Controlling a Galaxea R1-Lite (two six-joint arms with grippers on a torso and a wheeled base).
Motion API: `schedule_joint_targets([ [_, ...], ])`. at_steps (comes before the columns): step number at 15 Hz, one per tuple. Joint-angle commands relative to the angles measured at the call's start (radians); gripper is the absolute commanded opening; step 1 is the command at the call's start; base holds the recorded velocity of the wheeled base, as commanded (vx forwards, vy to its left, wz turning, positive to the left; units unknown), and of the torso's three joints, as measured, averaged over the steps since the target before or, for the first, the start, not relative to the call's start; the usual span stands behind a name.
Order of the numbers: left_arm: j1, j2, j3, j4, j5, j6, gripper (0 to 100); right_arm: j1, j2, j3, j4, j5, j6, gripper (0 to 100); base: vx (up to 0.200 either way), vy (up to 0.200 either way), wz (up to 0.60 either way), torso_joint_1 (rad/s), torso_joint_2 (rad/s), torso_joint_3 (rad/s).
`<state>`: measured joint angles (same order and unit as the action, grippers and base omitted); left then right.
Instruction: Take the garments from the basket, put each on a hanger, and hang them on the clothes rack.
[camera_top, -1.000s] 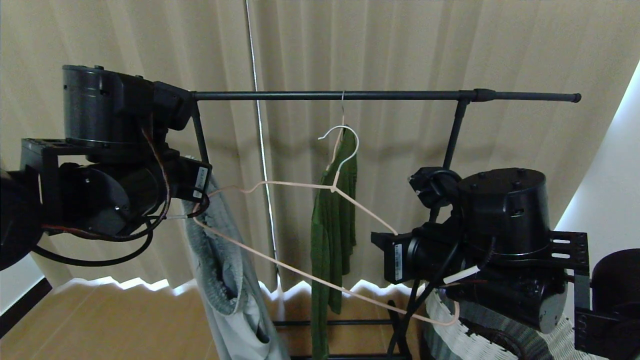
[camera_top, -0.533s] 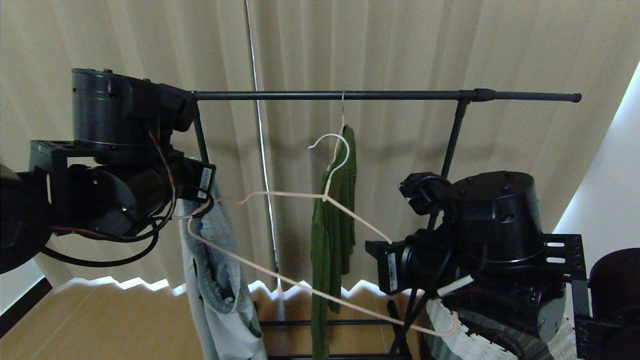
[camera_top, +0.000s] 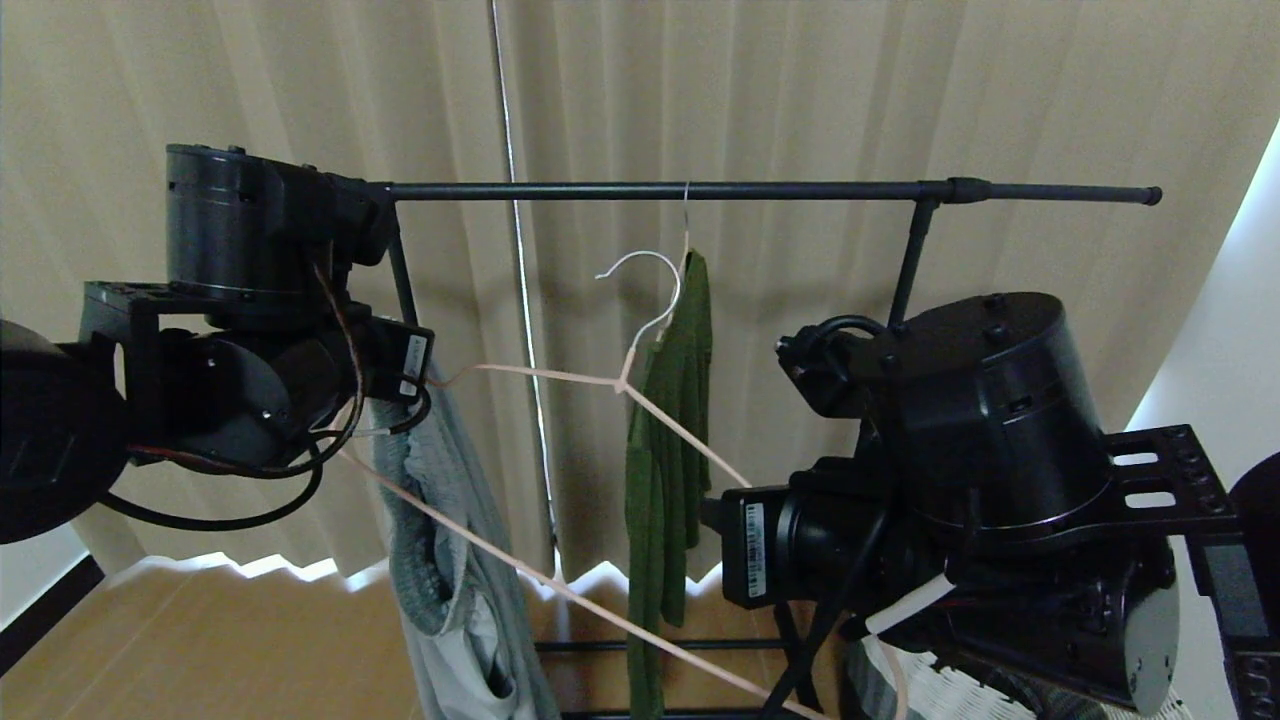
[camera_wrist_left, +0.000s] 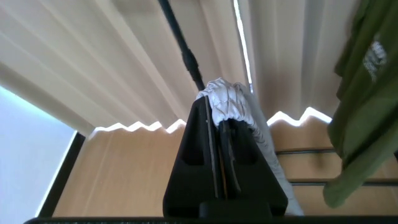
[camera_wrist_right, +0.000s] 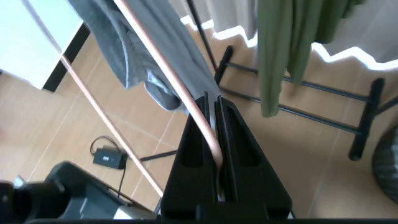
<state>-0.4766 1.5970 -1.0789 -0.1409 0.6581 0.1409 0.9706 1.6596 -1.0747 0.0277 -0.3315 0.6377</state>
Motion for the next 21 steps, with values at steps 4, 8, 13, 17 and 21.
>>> schedule_joint_targets([
  [4,0.016,0.008,-0.004,0.001,0.020,0.006,0,-0.007,0.020,-0.016,0.040,-0.089,-0.006,0,0.000,0.000,0.00,0.000,0.00,0.000],
  [8,0.013,0.011,-0.003,0.006,0.020,0.009,0,-0.046,0.032,-0.034,0.037,-0.123,-0.015,0,0.000,0.000,0.00,0.000,0.00,0.000],
  [13,0.006,0.014,-0.004,0.007,0.034,0.082,0,-0.066,0.129,-0.143,0.032,-0.181,-0.019,0,0.000,0.000,0.00,0.000,0.00,0.000],
  [17,-0.020,0.018,-0.006,0.006,0.034,0.080,0,-0.058,0.146,-0.169,0.023,-0.190,-0.016,0,0.000,0.000,0.00,0.000,0.00,0.000],
  [21,-0.039,0.026,-0.061,0.007,0.034,0.086,0,-0.044,0.129,-0.119,0.023,-0.187,-0.018,0,0.000,0.000,0.00,0.000,0.00,0.000],
])
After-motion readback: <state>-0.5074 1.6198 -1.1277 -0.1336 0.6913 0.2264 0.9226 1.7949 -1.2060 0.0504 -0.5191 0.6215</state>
